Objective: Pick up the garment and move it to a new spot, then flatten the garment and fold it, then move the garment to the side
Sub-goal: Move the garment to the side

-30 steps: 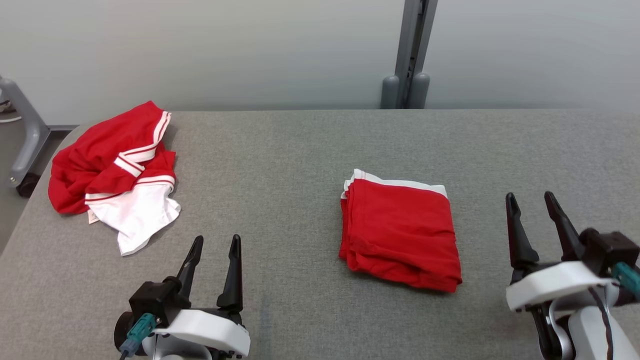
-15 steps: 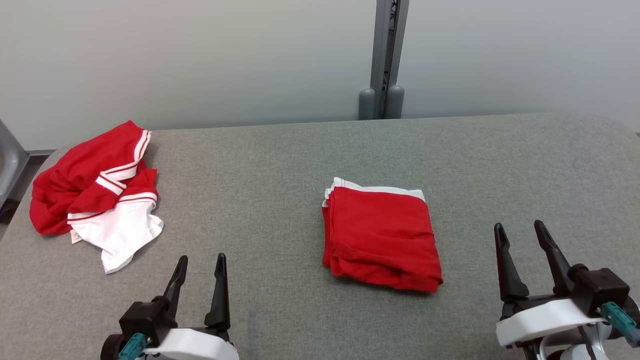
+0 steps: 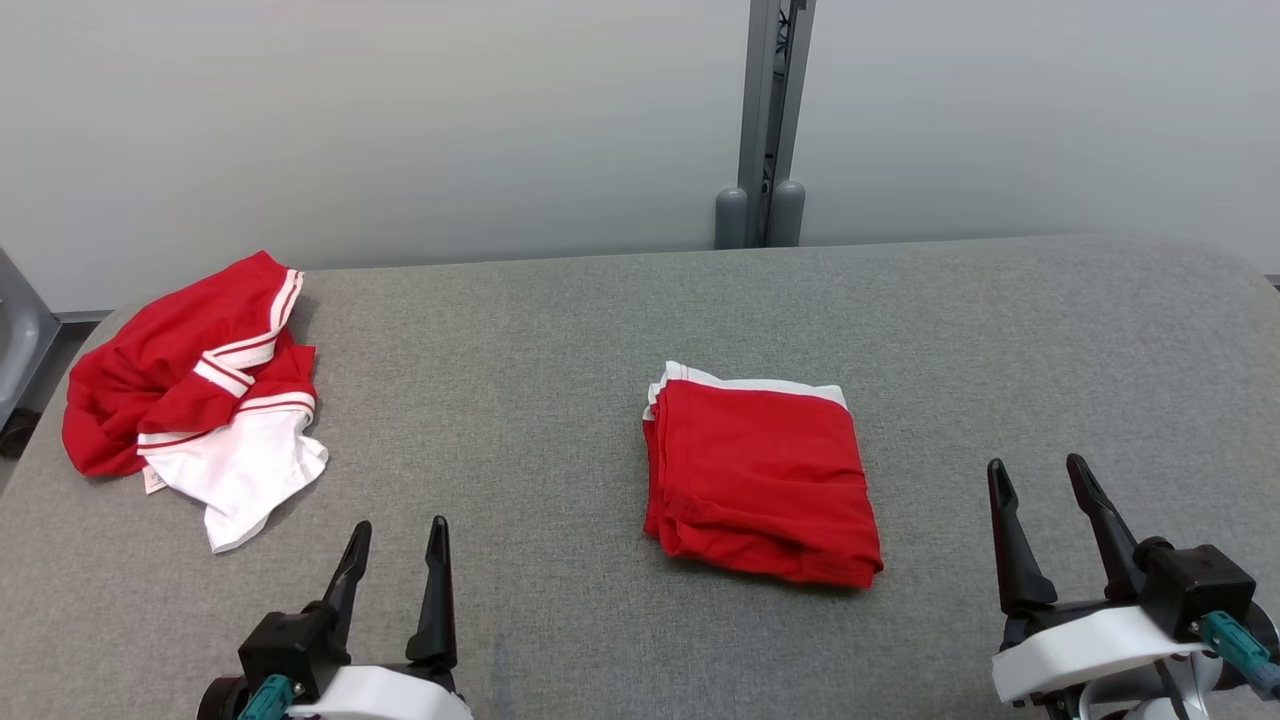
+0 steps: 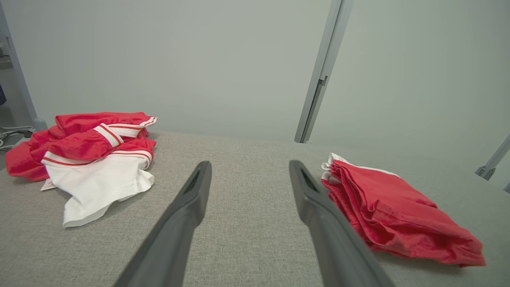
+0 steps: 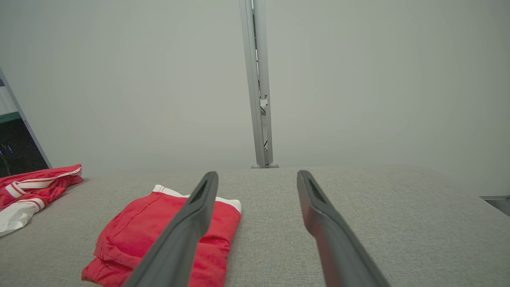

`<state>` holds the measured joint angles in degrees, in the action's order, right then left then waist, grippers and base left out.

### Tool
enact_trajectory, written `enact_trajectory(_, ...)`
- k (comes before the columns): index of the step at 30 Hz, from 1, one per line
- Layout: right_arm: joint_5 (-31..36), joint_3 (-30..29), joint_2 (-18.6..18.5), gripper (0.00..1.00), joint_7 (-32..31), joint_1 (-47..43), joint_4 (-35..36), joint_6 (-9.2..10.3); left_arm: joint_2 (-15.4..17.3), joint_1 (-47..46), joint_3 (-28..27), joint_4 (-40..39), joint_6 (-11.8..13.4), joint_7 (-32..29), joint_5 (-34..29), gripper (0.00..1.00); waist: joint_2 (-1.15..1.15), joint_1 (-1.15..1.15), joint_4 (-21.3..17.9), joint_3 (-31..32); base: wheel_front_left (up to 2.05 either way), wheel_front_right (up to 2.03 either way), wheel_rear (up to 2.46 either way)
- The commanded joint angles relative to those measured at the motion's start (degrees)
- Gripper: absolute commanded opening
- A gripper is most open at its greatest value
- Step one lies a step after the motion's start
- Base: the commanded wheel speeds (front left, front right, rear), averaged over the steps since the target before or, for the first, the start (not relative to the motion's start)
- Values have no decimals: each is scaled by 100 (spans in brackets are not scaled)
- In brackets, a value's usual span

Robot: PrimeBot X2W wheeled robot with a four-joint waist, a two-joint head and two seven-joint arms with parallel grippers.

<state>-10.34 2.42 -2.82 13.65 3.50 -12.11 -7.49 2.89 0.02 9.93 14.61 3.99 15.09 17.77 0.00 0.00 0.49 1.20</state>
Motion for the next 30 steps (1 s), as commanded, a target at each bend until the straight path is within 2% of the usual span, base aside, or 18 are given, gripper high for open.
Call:
enact_trajectory(1, -31, -11, -18, 100, 9, -38, -11, -1, 18, 59, -29, -15, -23, 10, -14, 100, 0, 0, 2, 2, 0, 0, 0)
enact_trajectory(9, -28, -53, -18, 100, -24, -12, -10, -1, 15, 49, -20, -14, -37, 10, -26, 100, 0, 0, 22, -8, 0, 0, 0)
enact_trajectory(13, 4, -117, -19, 100, -252, 68, -106, -1, 14, 16, -5, -3, -25, 10, -16, 100, 0, 0, 54, -27, 0, 0, 0)
enact_trajectory(19, -119, -340, -21, 100, -1061, 393, -325, -1, 13, -64, 20, 15, -33, 10, 6, 100, 0, 0, 161, -97, 0, 0, 0)
enact_trajectory(22, -291, -263, -156, 100, -1622, 645, -480, -2, 11, -110, 50, 24, -37, 10, 23, 100, 0, 0, 240, -170, 0, 0, 0)
enact_trajectory(30, -1496, 343, -877, 100, -3212, 1484, -901, -2, 14, -293, 142, 35, -42, 10, 97, 100, 0, 0, 528, -478, 0, 0, 0)
